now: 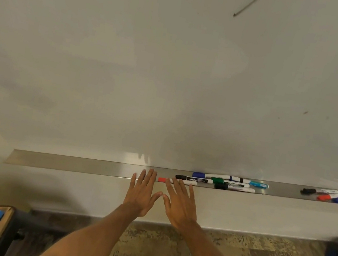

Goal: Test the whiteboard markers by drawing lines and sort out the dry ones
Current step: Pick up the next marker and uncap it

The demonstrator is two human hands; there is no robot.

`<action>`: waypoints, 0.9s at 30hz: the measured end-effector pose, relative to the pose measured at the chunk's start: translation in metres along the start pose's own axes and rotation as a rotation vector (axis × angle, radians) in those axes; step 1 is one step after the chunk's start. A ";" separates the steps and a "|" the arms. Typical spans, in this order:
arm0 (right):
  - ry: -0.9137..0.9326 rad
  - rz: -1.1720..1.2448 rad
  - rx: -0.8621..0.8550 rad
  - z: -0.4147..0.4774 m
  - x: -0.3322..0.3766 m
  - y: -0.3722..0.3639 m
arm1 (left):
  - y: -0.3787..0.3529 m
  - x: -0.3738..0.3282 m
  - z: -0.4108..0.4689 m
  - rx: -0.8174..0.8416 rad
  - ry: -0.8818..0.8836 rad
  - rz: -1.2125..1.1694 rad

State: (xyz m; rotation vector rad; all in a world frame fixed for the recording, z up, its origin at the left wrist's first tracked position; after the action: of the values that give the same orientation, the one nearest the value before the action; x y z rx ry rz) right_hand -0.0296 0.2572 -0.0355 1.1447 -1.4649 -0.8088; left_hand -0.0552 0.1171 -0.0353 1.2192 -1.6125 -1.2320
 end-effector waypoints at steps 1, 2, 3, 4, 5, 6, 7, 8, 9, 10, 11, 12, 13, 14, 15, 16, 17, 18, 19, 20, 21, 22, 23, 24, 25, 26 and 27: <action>0.019 -0.008 0.015 0.001 0.003 -0.001 | 0.001 0.002 0.000 -0.002 -0.003 0.008; 0.047 -0.007 0.024 0.002 0.007 0.000 | 0.001 0.004 0.000 -0.006 -0.008 0.018; 0.074 0.005 0.022 0.004 0.010 0.001 | 0.001 0.005 0.001 -0.012 -0.014 0.027; 0.097 0.021 0.002 0.006 0.013 0.005 | 0.002 0.005 0.001 -0.017 -0.018 0.031; 0.117 0.021 -0.033 0.008 0.017 0.009 | 0.002 0.006 0.000 -0.018 -0.021 0.034; 0.136 0.025 -0.059 0.013 0.019 0.009 | 0.003 0.007 0.000 -0.019 -0.020 0.038; 0.147 0.031 -0.085 0.016 0.021 0.011 | 0.003 0.008 0.000 -0.014 -0.015 0.046; 0.163 0.019 -0.062 0.019 0.026 0.011 | 0.003 0.009 -0.001 0.000 -0.009 0.047; 0.158 -0.005 -0.052 0.023 0.030 0.012 | 0.004 0.009 -0.001 0.009 -0.008 0.039; 0.148 -0.021 -0.080 0.027 0.030 0.011 | 0.005 0.010 -0.002 0.009 -0.013 0.028; 0.141 -0.028 -0.101 0.030 0.031 0.012 | 0.006 0.010 -0.002 0.005 -0.019 0.015; 0.140 -0.041 -0.122 0.032 0.031 0.014 | 0.006 0.010 -0.003 0.001 -0.028 0.000; 0.133 -0.038 -0.134 0.035 0.031 0.015 | 0.007 0.010 -0.004 0.000 -0.035 -0.017; 0.129 -0.023 -0.139 0.037 0.033 0.017 | 0.008 0.010 -0.005 0.002 -0.042 -0.034; 0.133 -0.006 -0.155 0.040 0.033 0.019 | 0.008 0.011 -0.005 0.004 -0.045 -0.046; 0.133 0.013 -0.164 0.042 0.034 0.021 | 0.010 0.012 -0.006 0.001 -0.045 -0.057; 0.132 0.039 -0.164 0.045 0.035 0.024 | 0.012 0.014 -0.006 -0.009 -0.043 -0.069; 0.143 0.057 -0.160 0.046 0.037 0.027 | 0.015 0.016 -0.006 -0.029 -0.039 -0.081; 0.168 0.063 -0.153 0.047 0.039 0.030 | 0.018 0.018 -0.006 -0.053 -0.035 -0.093; 0.201 0.067 -0.145 0.047 0.040 0.032 | 0.020 0.021 -0.006 -0.076 -0.031 -0.105; 0.234 0.072 -0.141 0.046 0.041 0.034 | 0.024 0.022 -0.005 -0.100 -0.025 -0.115; 0.262 0.076 -0.146 0.044 0.042 0.037 | 0.028 0.023 -0.004 -0.119 -0.020 -0.122; 0.279 0.079 -0.154 0.042 0.040 0.040 | 0.032 0.023 -0.003 -0.135 -0.013 -0.125; 0.291 0.081 -0.156 0.040 0.039 0.043 | 0.036 0.022 -0.003 -0.148 -0.007 -0.126; 0.303 0.080 -0.158 0.039 0.037 0.045 | 0.041 0.021 -0.003 -0.164 -0.007 -0.121; 0.313 0.080 -0.162 0.037 0.036 0.047 | 0.046 0.020 -0.005 -0.188 -0.013 -0.111; 0.321 0.080 -0.162 0.034 0.036 0.050 | 0.051 0.019 -0.006 -0.214 -0.024 -0.100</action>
State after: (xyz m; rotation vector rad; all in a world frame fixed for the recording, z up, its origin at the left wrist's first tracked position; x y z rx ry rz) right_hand -0.0739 0.2353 0.0151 1.0325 -1.1499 -0.6419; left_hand -0.0667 0.1012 0.0155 1.1649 -1.4091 -1.4467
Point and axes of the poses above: each hand's wrist, its own z-axis towards the middle knuckle, its own y-axis out of the back of the hand, x = y × z, the point moved 3 cm from there along z, towards the middle knuckle, and after that the axes turned 10 degrees about z, right-handed, at the moved point
